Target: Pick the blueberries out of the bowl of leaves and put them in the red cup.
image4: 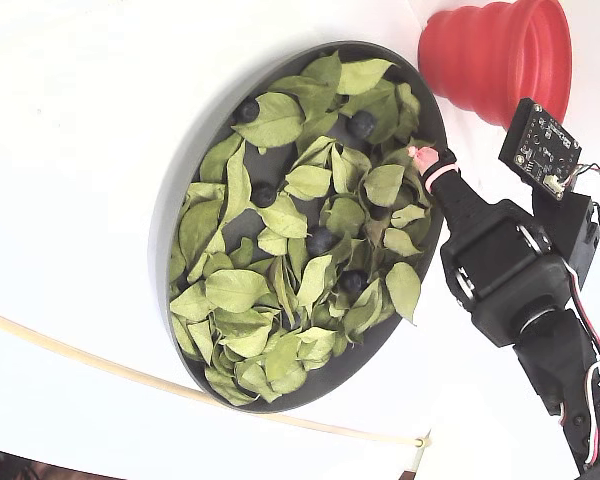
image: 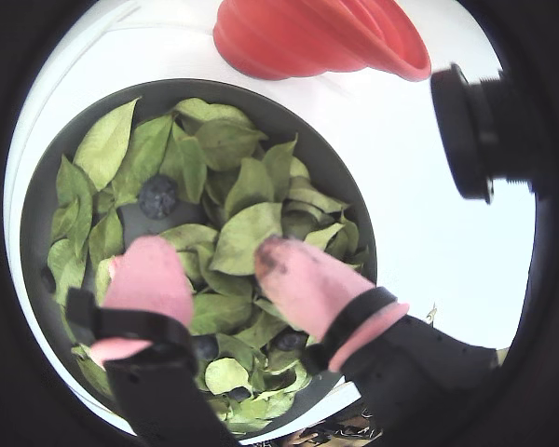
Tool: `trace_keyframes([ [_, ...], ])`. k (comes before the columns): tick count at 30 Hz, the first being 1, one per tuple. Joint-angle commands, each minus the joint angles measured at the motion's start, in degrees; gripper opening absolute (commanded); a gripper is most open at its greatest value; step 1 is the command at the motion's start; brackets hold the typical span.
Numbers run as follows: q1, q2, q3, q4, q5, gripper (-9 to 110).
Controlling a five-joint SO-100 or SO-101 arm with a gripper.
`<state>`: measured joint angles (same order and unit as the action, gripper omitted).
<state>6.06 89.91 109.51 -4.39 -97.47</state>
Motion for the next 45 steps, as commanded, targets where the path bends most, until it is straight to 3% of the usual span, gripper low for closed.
trace_keyframes([
  [1, 0.79, 0.62, -0.62, -1.93, 0.09, 16],
  [45, -0.97, -16.17, -9.67, -16.70, 0.53, 17],
])
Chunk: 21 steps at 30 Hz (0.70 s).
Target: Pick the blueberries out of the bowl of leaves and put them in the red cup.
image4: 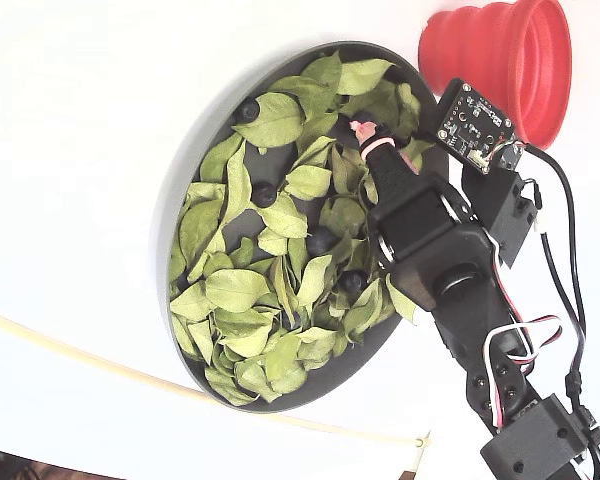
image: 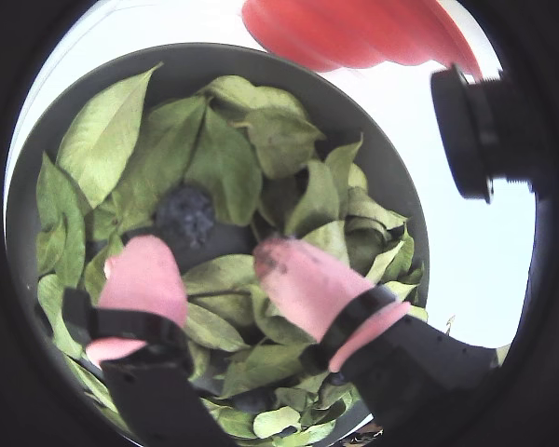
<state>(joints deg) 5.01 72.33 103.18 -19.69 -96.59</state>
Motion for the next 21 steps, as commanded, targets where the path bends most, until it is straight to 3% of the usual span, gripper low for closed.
trace_keyframes([
  [1, 0.09, 1.14, -3.60, -1.67, -0.35, 17],
  [21, 0.97, -5.01, -8.88, -4.04, -1.32, 18],
])
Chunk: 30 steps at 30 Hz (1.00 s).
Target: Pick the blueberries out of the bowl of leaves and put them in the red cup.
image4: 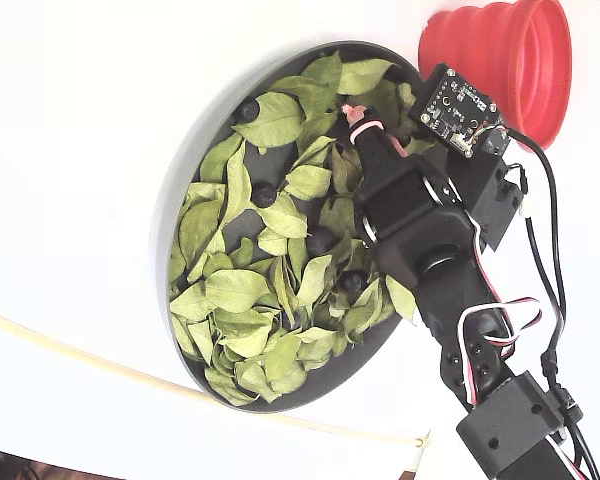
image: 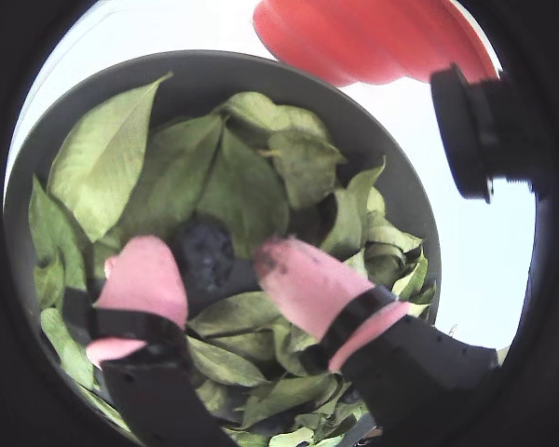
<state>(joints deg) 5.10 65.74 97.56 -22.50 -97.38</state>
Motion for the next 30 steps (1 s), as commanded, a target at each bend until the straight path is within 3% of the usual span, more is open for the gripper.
trace_keyframes([
  [1, 0.88, 1.41, -3.25, -1.58, -0.53, 18],
  [30, 1.58, -3.52, -4.66, -3.78, -0.70, 17],
])
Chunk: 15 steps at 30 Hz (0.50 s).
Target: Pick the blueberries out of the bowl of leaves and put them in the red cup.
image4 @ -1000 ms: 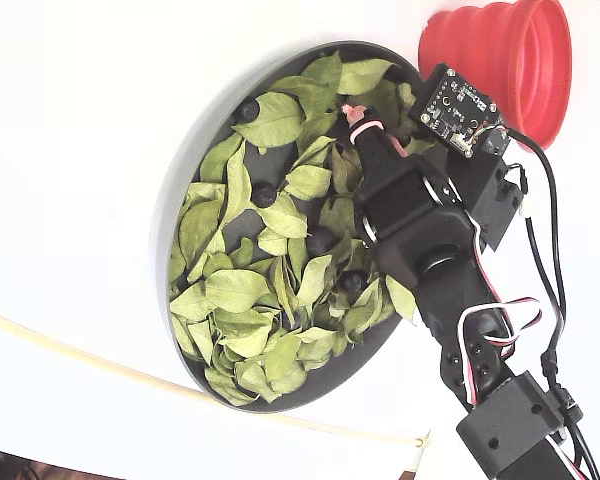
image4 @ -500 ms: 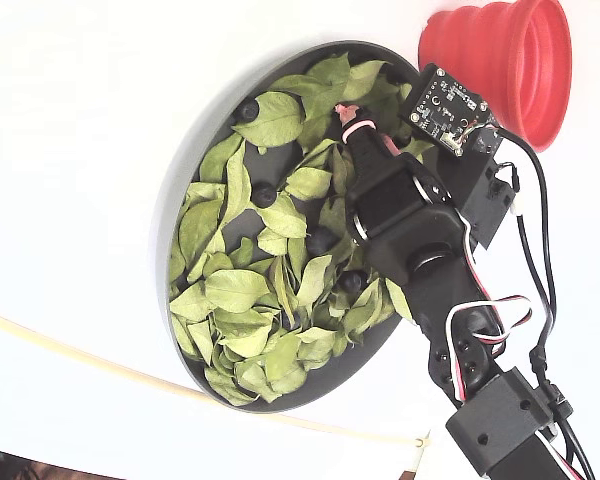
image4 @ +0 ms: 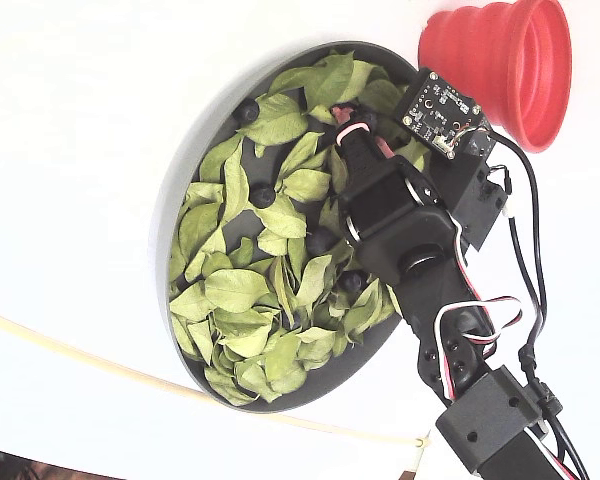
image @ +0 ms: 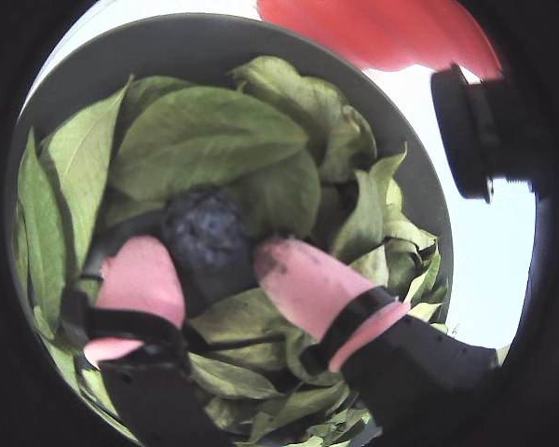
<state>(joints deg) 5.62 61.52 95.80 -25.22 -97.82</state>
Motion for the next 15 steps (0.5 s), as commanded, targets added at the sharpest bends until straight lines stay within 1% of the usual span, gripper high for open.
trace_keyframes([
  [1, 1.05, 0.62, -2.90, -1.05, -0.26, 17],
  [15, 0.88, 0.88, -3.08, -1.05, 0.00, 14],
])
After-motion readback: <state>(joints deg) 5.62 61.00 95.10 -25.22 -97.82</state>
